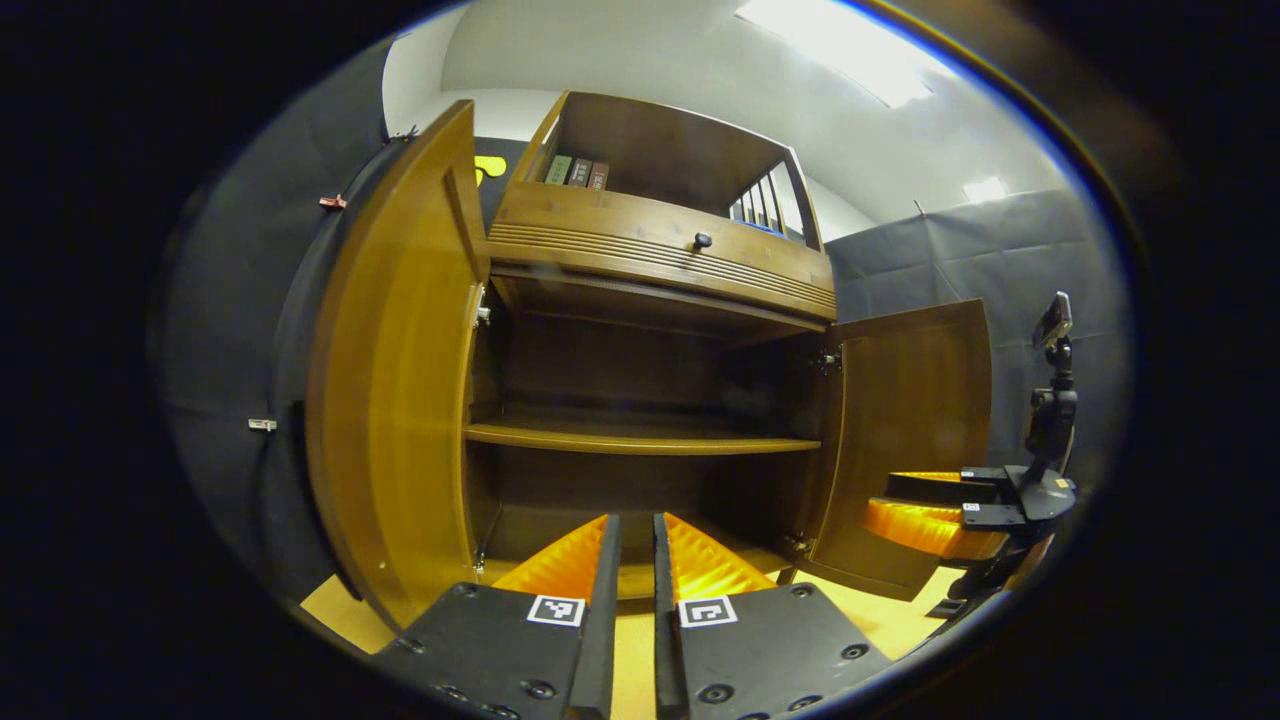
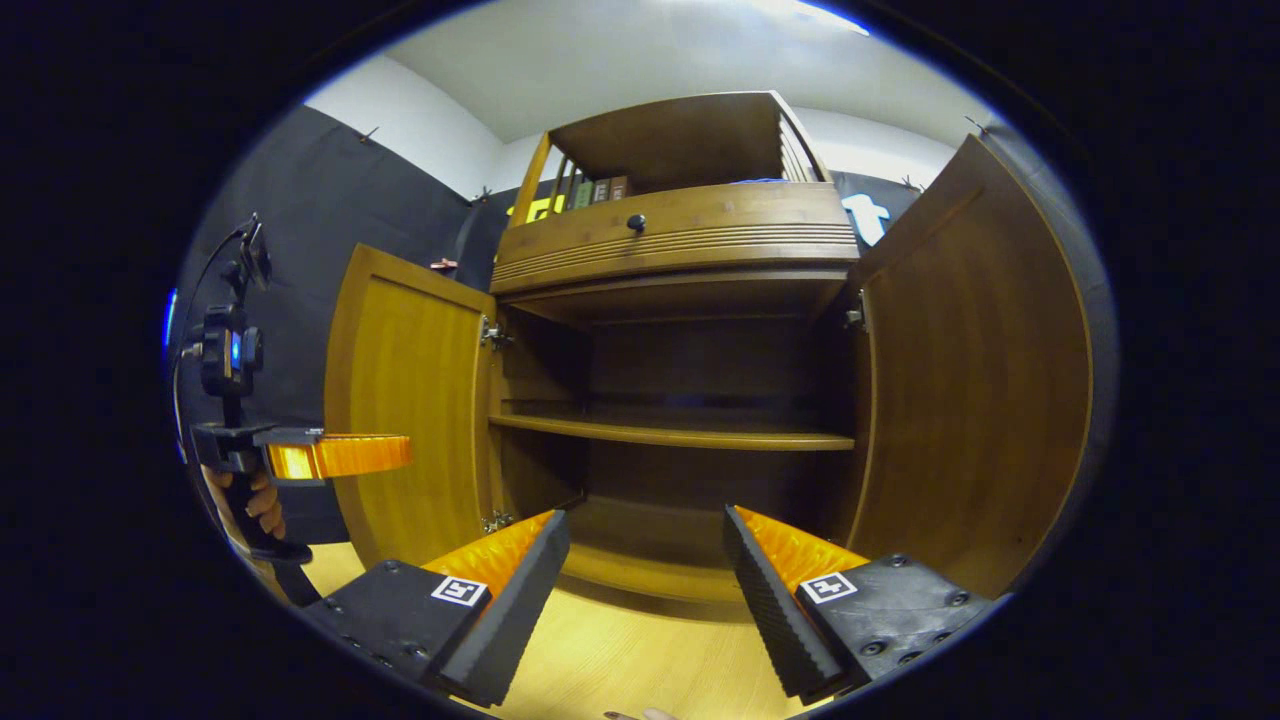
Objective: Open the right door of the double-door shoe cabinet with the right hand, and open the left door with the left hand.
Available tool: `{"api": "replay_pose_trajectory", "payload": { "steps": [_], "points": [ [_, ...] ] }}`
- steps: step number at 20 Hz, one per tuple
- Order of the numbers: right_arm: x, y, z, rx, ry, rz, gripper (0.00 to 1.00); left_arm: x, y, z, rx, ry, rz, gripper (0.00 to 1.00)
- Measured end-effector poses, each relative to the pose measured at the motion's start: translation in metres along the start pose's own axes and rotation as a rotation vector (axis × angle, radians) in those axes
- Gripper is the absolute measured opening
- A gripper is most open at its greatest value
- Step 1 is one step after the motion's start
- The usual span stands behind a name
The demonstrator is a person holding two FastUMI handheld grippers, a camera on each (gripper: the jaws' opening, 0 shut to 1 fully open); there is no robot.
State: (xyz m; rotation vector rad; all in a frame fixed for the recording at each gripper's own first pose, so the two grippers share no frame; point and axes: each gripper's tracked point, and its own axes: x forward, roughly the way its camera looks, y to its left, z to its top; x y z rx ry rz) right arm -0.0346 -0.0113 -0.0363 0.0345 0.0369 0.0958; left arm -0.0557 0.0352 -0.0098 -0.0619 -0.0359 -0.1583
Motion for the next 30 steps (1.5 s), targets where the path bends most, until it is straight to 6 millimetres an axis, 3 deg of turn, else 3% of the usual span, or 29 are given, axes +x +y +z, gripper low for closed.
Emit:
{"api": "replay_pose_trajectory", "payload": {
  "steps": [1,4,5,6,7,12,17,30],
  "points": [
    [0.002,-0.001,0.003,0.017,-0.006,-0.013,1.00,0.008,0.000,0.001,0.014,-0.006,0.012,0.20],
    [0.013,-0.009,0.007,0.031,-0.019,-0.073,0.95,0.030,-0.006,0.002,0.043,-0.016,0.042,0.20],
    [0.017,-0.011,0.008,0.024,-0.024,-0.089,1.00,0.035,-0.009,0.000,0.048,-0.013,0.046,0.20],
    [0.021,-0.012,0.008,0.017,-0.026,-0.100,1.00,0.042,-0.012,-0.001,0.054,-0.010,0.048,0.27],
    [0.025,-0.013,0.008,0.007,-0.029,-0.113,1.00,0.047,-0.015,-0.002,0.061,-0.010,0.050,0.25],
    [0.030,-0.010,0.006,-0.019,-0.031,-0.127,1.00,0.065,-0.020,0.001,0.141,-0.033,0.098,0.70],
    [0.034,-0.009,0.009,-0.034,-0.034,-0.118,0.98,0.071,-0.027,-0.005,0.155,-0.034,0.098,0.99],
    [0.045,-0.021,0.017,-0.044,-0.054,-0.149,0.97,0.072,-0.031,-0.004,0.129,-0.043,0.087,0.96]
  ]
}}
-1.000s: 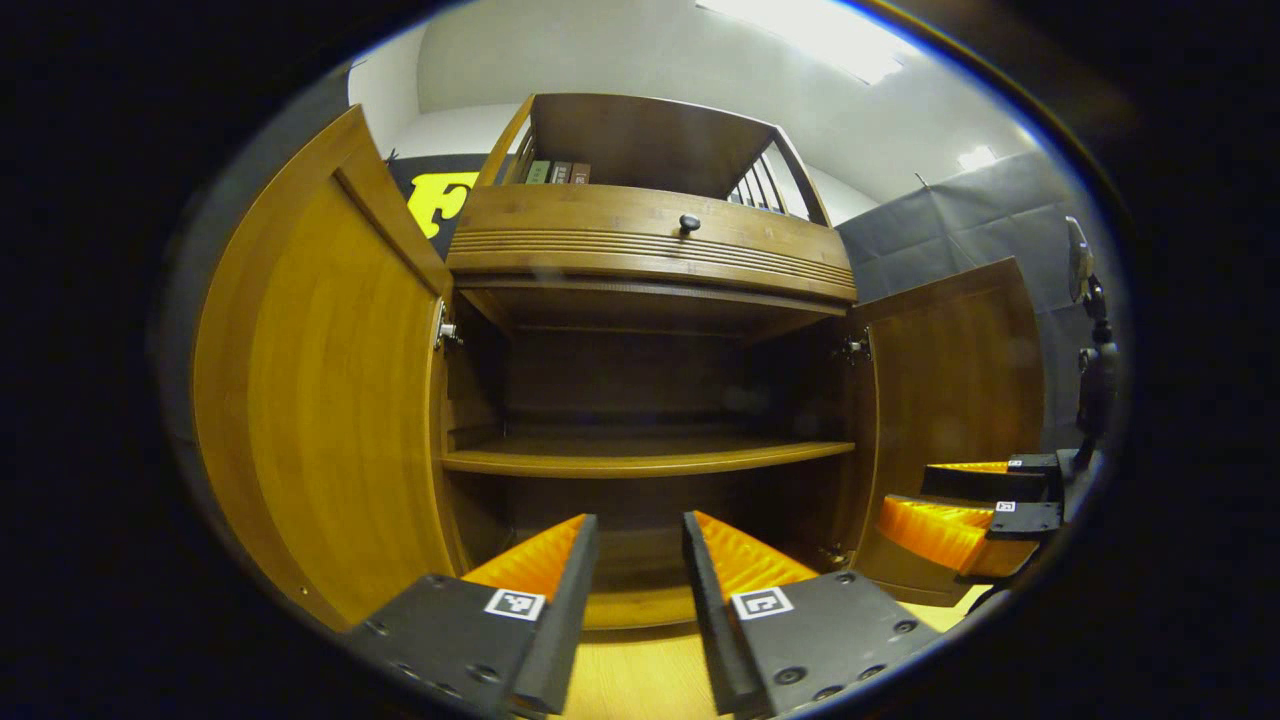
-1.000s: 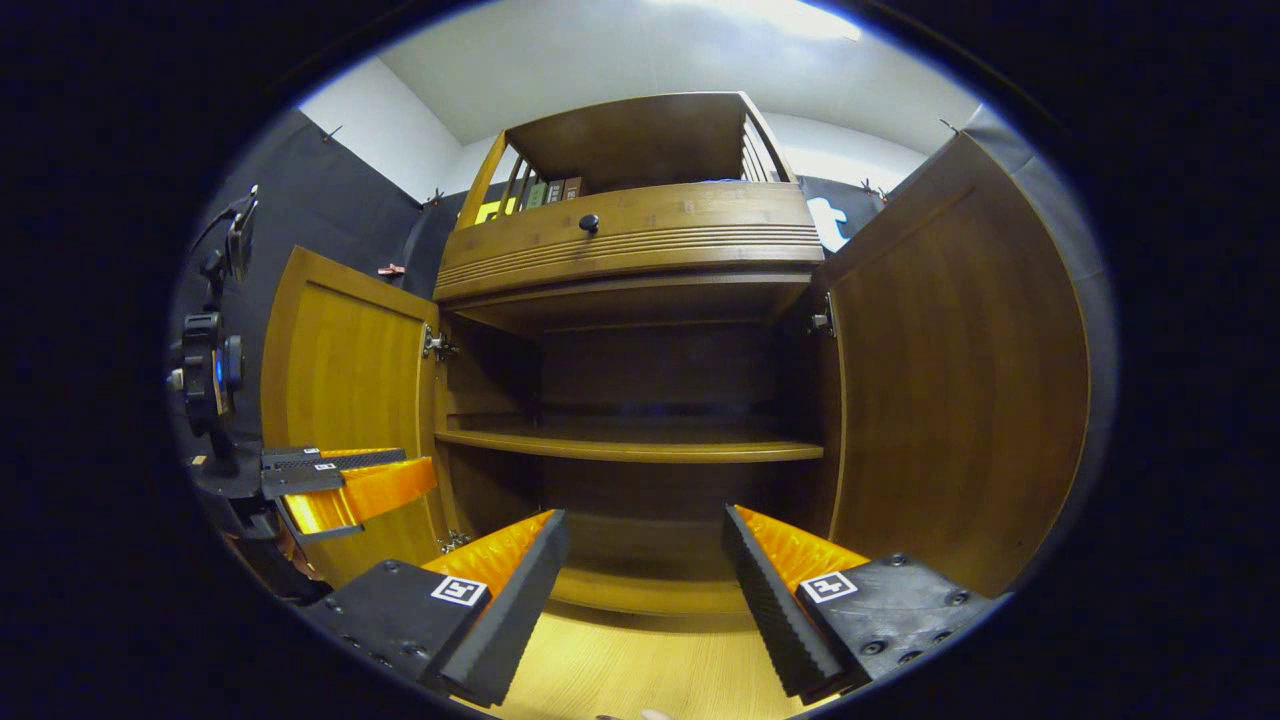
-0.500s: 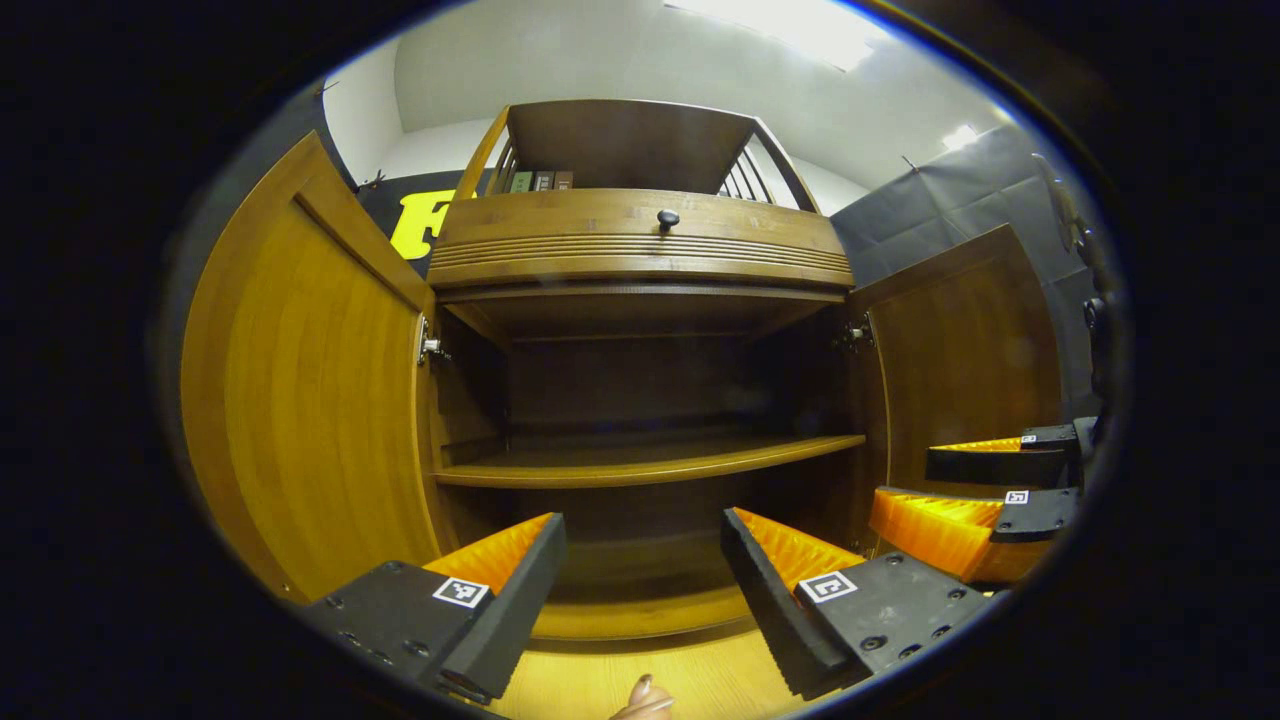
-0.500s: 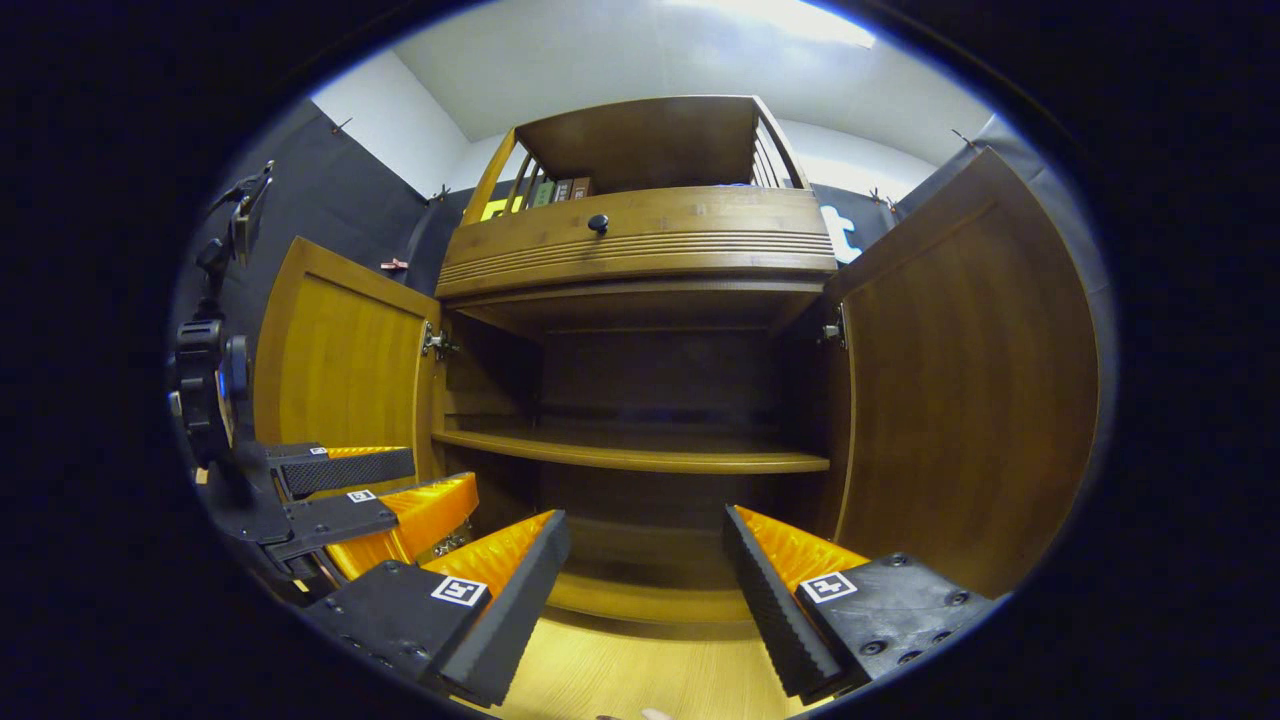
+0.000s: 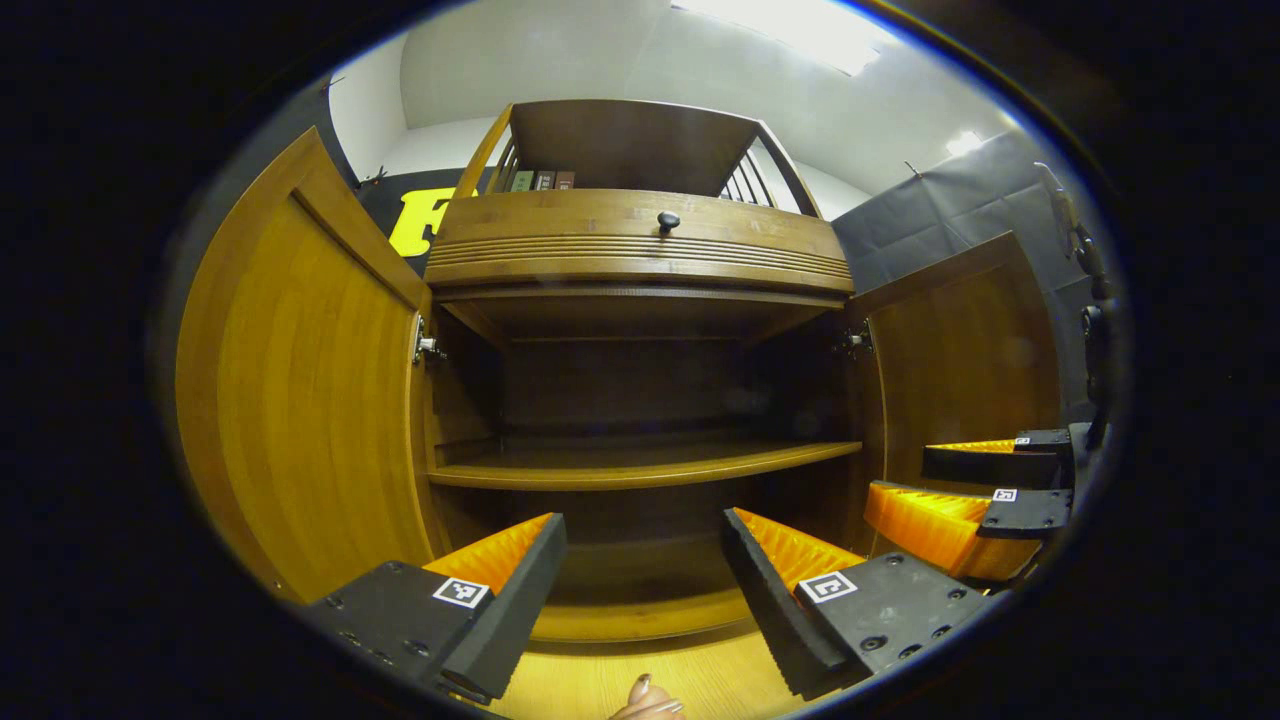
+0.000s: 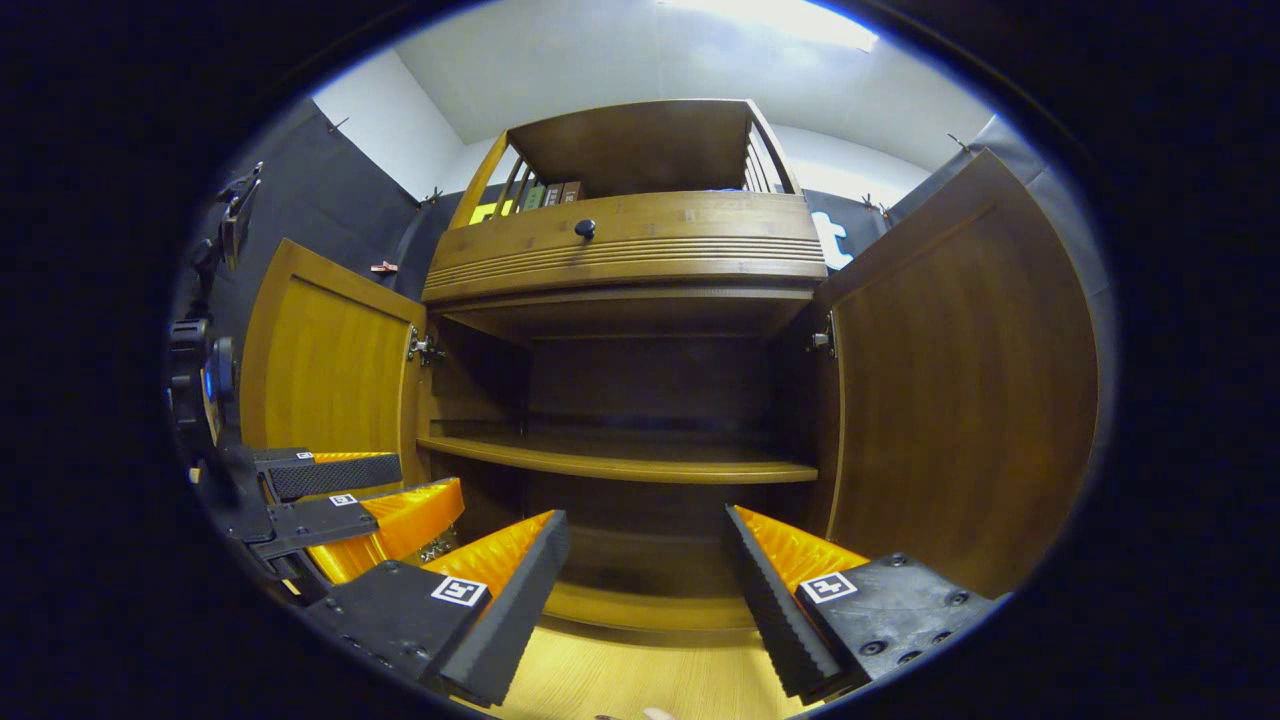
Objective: Open the right door of the double-door shoe cabinet with the right hand, and open the left door with the left hand.
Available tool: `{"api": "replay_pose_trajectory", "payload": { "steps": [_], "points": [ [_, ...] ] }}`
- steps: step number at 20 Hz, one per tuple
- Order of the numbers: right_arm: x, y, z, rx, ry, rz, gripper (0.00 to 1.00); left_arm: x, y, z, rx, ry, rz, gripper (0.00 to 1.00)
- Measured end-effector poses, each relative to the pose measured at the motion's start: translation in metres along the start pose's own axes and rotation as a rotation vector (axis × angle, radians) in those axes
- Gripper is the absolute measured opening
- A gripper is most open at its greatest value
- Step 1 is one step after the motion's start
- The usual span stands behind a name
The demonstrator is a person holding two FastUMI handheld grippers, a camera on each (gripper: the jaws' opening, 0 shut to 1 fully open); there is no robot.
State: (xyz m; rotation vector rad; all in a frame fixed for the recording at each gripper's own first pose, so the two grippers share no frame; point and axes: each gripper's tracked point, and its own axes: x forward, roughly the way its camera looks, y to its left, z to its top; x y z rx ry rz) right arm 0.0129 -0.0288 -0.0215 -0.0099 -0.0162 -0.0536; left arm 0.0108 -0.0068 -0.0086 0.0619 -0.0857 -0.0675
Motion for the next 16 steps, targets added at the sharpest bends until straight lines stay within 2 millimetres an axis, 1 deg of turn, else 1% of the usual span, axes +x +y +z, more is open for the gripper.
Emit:
{"api": "replay_pose_trajectory", "payload": {
  "steps": [1,2,3,4,6,7,8,9,10,11,12,13,14,15,16],
  "points": [
    [0.0001,0.0002,-0.0017,0.004,0.005,0.002,0.98,0.0000,0.0002,-0.0015,-0.002,0.003,0.001,0.99],
    [0.0013,0.0003,-0.0022,0.009,0.008,0.003,0.98,0.0006,0.0000,-0.0026,-0.005,0.008,-0.001,0.96],
    [0.0023,0.0006,-0.0010,0.014,0.007,0.004,0.97,0.0008,-0.0011,-0.0044,-0.010,0.012,-0.006,0.99],
    [0.0027,0.0016,-0.0001,0.017,0.004,0.007,0.99,0.0015,-0.0016,-0.0046,-0.014,0.011,-0.011,0.99],
    [0.0037,0.0012,0.0010,0.012,0.000,0.005,0.99,0.0027,-0.0003,-0.0044,-0.016,0.010,-0.013,0.99],
    [0.0043,-0.0003,0.0018,0.007,-0.004,0.000,0.97,0.0017,0.0003,-0.0047,-0.012,0.008,-0.009,0.99],
    [0.0050,-0.0010,0.0008,0.004,-0.002,-0.004,0.98,0.0017,0.0006,-0.0040,-0.008,0.007,-0.008,0.99],
    [0.0059,-0.0012,0.0005,0.005,-0.002,-0.005,0.95,0.0010,0.0005,-0.0028,-0.004,0.003,-0.006,0.97],
    [0.0067,-0.0004,0.0001,0.007,0.002,-0.004,0.97,0.0005,0.0008,-0.0019,-0.002,-0.001,-0.004,0.99],
    [0.0073,0.0002,-0.0002,0.009,0.005,-0.002,0.97,-0.0008,0.0010,-0.0005,-0.001,-0.006,-0.003,0.97],
    [0.0077,0.0010,-0.0006,0.009,0.009,-0.001,0.97,-0.0010,0.0011,0.0000,-0.003,-0.008,-0.003,0.99],
    [0.0071,0.0014,-0.0016,0.007,0.012,0.000,0.97,-0.0013,0.0014,-0.0004,-0.006,-0.008,-0.002,0.99],
    [0.0067,0.0016,-0.0012,0.004,0.012,-0.001,0.99,-0.0016,0.0009,-0.0001,-0.010,-0.007,-0.004,0.99],
    [0.0059,0.0016,-0.0005,0.002,0.011,-0.003,0.97,-0.0012,0.0010,-0.0004,-0.013,-0.006,-0.004,0.99],
    [0.0052,0.0015,-0.0001,0.001,0.011,-0.004,0.97,-0.0017,0.0017,-0.0001,-0.015,-0.006,-0.001,0.99]
  ]
}}
